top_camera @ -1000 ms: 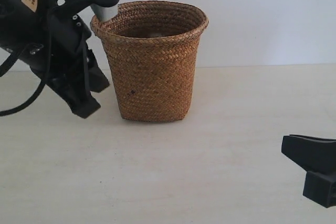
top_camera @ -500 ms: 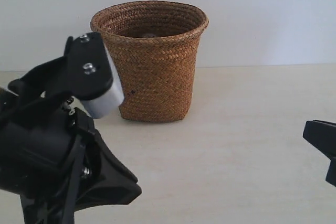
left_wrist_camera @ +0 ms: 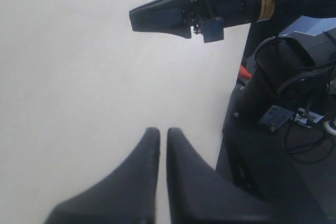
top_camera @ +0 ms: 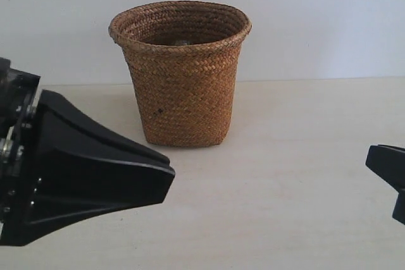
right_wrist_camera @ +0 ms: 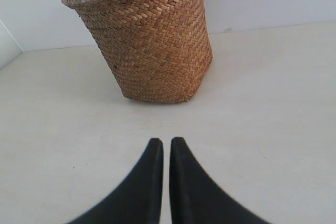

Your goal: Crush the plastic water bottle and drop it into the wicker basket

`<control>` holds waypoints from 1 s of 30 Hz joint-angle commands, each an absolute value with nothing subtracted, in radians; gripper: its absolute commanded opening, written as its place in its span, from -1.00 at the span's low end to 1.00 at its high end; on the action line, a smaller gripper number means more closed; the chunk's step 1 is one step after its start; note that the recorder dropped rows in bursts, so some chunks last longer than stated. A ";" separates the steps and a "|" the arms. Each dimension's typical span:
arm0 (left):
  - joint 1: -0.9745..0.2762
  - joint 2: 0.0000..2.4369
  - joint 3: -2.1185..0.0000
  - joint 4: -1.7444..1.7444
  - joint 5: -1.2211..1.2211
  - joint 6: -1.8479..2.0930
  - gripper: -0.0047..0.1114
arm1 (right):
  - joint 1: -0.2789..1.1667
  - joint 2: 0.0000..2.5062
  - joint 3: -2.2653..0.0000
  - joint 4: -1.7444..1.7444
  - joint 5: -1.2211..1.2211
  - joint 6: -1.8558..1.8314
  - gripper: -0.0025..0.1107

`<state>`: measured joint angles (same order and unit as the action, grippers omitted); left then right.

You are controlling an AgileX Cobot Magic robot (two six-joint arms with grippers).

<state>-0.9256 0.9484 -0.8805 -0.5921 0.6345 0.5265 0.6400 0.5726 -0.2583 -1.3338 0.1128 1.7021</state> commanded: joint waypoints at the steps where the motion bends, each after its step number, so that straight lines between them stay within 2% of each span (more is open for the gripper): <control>1: -0.930 0.938 -0.874 -0.606 0.625 0.532 -0.85 | 0.638 0.568 -0.256 -1.343 0.116 1.690 -0.94; 8: -0.927 0.898 -0.874 -0.595 0.512 0.579 -0.85 | 0.638 0.568 -0.256 -1.343 0.121 1.690 -0.94; 10: -0.894 0.851 -0.862 -0.579 0.472 0.624 -0.85 | 0.638 0.568 -0.256 -1.343 0.115 1.690 -0.94; 12: -0.838 0.789 -0.821 -0.612 0.361 0.634 -0.85 | 0.638 0.568 -0.256 -1.343 0.122 1.690 -0.94; 17: -0.604 0.611 -0.632 -0.731 0.089 0.629 -0.85 | 0.638 0.568 -0.256 -1.343 0.120 1.690 -0.94; 30: -0.191 0.143 -0.243 -0.718 0.053 0.636 -0.85 | 0.638 0.568 -0.256 -1.343 0.121 1.690 -0.94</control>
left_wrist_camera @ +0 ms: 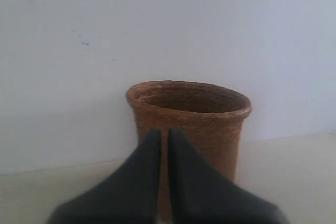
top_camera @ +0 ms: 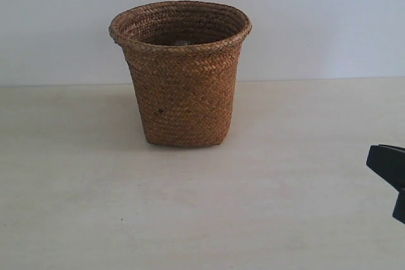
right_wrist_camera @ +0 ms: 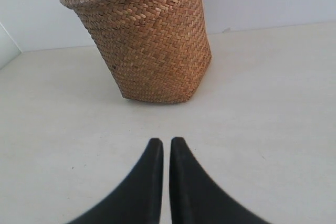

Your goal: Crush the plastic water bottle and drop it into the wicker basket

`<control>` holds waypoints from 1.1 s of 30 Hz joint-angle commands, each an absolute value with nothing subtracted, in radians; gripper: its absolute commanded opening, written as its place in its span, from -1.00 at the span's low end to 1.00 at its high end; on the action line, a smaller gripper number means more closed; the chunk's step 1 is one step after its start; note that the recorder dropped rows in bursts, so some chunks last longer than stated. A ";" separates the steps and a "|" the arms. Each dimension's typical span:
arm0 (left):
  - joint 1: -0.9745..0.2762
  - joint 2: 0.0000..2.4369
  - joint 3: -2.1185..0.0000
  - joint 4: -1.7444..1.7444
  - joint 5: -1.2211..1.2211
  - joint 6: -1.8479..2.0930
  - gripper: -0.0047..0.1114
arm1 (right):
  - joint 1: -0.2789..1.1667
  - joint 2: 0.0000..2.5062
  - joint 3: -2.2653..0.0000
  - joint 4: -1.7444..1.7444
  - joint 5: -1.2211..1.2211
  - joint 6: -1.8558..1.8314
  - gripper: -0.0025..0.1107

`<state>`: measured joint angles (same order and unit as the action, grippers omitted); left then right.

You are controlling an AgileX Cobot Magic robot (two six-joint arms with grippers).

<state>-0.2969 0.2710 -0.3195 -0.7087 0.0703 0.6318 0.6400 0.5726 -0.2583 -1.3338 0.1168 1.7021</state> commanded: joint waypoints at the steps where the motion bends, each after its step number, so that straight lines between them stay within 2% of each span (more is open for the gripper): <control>1: -0.164 0.109 -0.222 -0.718 0.049 0.636 -0.85 | 0.638 0.568 -0.256 -1.343 0.121 1.690 -0.94; 8: -0.041 0.000 -0.124 -0.701 0.019 0.636 -0.85 | 0.638 0.568 -0.256 -1.343 0.121 1.690 -0.94; 21: -0.028 0.000 0.000 -0.556 0.000 0.550 -0.85 | 0.638 0.568 -0.256 -1.343 0.119 1.690 -0.94; 29: -0.028 0.000 0.000 -0.122 0.322 0.000 -0.85 | 0.638 0.568 -0.256 -1.343 0.121 1.690 -0.94; 33: -0.028 0.000 0.000 -0.122 0.335 -0.007 -0.85 | 0.638 0.568 -0.256 -1.343 0.121 1.692 -0.94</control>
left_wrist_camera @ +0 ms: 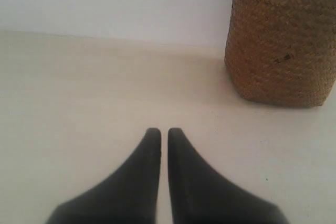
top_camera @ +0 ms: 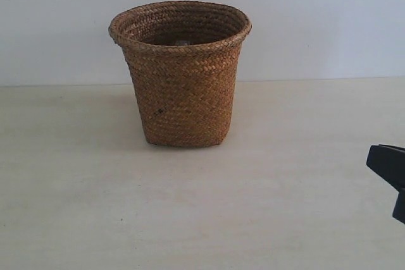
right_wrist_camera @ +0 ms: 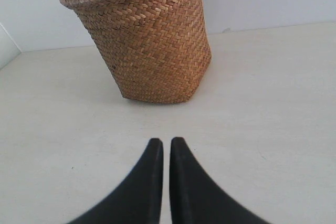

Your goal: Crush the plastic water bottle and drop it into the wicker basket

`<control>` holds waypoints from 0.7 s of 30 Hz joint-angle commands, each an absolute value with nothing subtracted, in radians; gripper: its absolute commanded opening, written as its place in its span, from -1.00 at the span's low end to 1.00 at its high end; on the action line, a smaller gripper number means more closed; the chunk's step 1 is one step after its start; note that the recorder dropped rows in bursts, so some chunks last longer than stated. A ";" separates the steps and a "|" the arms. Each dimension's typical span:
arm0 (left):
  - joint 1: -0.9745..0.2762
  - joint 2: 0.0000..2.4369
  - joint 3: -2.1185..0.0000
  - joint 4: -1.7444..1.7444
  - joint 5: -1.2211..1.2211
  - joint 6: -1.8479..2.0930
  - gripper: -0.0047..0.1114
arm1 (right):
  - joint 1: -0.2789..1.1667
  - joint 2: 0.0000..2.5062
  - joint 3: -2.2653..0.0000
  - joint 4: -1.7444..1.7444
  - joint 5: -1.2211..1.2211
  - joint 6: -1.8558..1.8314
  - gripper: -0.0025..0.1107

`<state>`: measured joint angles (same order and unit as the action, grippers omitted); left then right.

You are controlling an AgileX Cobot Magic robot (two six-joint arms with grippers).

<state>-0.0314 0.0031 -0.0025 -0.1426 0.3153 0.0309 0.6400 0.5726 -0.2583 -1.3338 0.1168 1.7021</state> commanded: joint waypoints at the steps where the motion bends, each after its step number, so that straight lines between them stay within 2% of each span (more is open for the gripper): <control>1: -0.028 0.000 0.000 -0.122 0.335 -0.007 -0.85 | 0.638 0.568 -0.256 -1.343 0.121 1.692 -0.94; 21: -0.028 0.000 0.000 -0.122 0.335 -0.007 -0.85 | 0.637 0.551 -0.256 -1.343 0.117 1.692 -0.94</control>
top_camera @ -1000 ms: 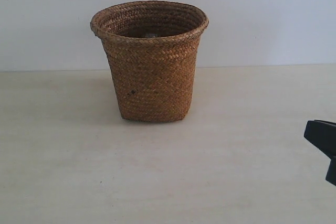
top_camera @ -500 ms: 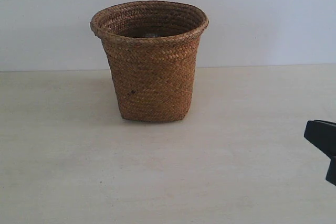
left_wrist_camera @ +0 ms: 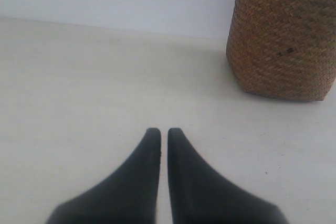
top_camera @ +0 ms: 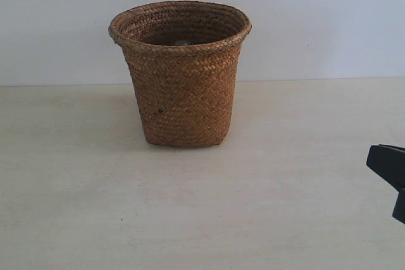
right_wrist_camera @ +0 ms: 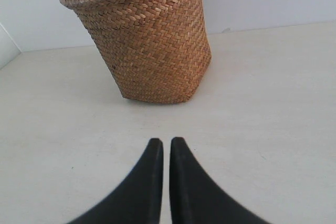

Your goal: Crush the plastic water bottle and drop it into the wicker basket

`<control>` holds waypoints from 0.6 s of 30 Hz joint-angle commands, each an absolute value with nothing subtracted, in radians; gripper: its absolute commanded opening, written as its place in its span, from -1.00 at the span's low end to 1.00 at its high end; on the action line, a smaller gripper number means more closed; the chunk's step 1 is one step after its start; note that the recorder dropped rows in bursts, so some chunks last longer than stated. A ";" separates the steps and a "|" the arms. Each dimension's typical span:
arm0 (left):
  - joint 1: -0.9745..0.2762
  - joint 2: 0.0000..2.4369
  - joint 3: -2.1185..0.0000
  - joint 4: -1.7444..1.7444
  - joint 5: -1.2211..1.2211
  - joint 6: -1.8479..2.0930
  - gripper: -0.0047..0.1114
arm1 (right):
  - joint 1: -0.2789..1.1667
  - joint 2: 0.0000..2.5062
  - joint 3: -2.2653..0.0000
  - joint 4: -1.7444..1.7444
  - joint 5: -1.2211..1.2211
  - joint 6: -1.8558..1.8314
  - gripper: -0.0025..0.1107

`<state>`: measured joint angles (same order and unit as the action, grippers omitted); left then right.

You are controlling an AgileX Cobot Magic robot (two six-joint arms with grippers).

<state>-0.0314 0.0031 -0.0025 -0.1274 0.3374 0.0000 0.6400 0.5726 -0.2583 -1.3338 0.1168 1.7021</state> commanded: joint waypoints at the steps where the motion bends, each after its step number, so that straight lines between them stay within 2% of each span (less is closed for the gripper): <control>1: -0.028 0.000 0.000 -0.122 0.335 -0.007 -0.85 | 0.617 0.525 -0.256 -1.341 0.109 1.691 -0.94; 12: -0.028 0.000 0.000 -0.122 0.335 -0.007 -0.85 | 0.255 0.042 -0.057 -1.347 -0.100 1.627 -0.94; 18: -0.028 0.000 0.000 -0.122 0.337 -0.007 -0.85 | 0.159 0.000 -0.012 -1.347 -0.146 1.578 -0.94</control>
